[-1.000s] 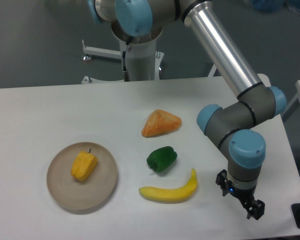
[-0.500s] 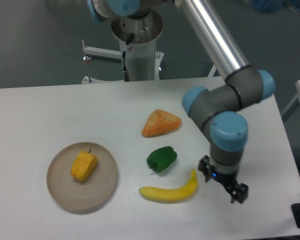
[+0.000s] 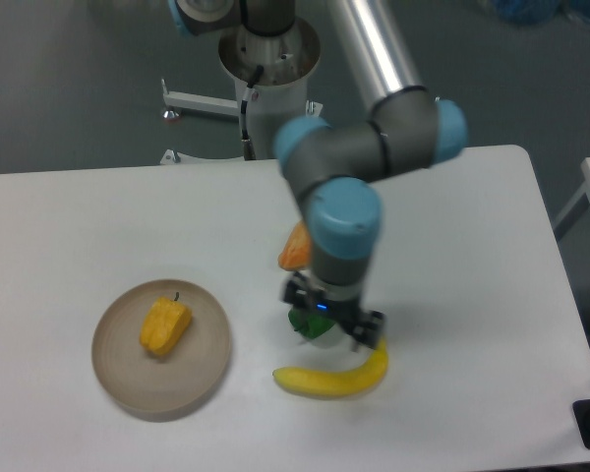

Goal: Pick up the yellow pepper from the plate
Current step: 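Move the open gripper over the yellow pepper on the plate, then lower the gripper and close it on the yellow pepper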

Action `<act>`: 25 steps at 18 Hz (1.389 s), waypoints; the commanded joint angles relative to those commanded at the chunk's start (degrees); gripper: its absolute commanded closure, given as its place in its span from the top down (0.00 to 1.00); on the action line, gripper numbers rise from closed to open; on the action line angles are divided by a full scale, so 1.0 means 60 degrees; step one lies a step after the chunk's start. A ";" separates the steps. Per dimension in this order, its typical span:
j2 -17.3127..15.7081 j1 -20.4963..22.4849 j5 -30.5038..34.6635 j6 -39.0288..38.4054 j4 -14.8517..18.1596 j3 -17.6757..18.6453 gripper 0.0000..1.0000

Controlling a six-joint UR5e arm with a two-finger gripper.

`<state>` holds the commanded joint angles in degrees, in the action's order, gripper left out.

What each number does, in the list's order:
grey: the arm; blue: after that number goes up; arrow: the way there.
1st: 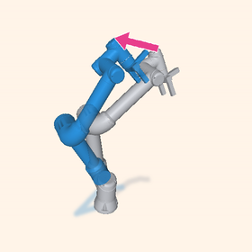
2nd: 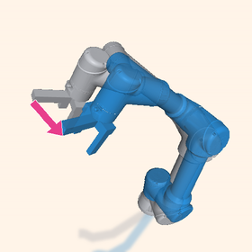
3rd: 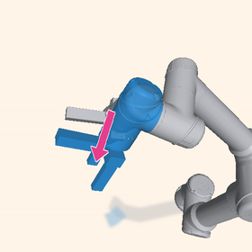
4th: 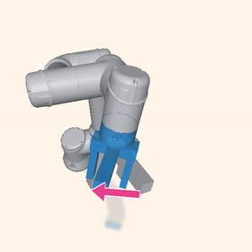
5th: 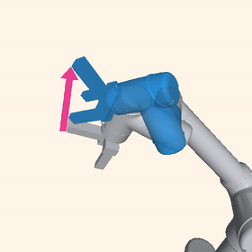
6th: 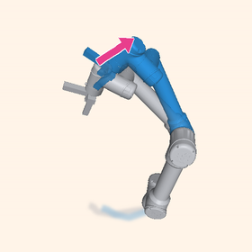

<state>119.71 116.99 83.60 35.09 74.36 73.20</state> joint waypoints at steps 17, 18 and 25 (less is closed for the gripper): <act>0.0277 -0.1774 -0.0075 -0.1924 -0.1406 0.1159 1.00; 0.0292 -0.1803 -0.0075 -0.1923 -0.1407 0.1160 1.00; 0.0394 -0.1892 -0.0075 -0.1879 -0.1436 0.1233 1.00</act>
<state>122.08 105.64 83.14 23.82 65.74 80.60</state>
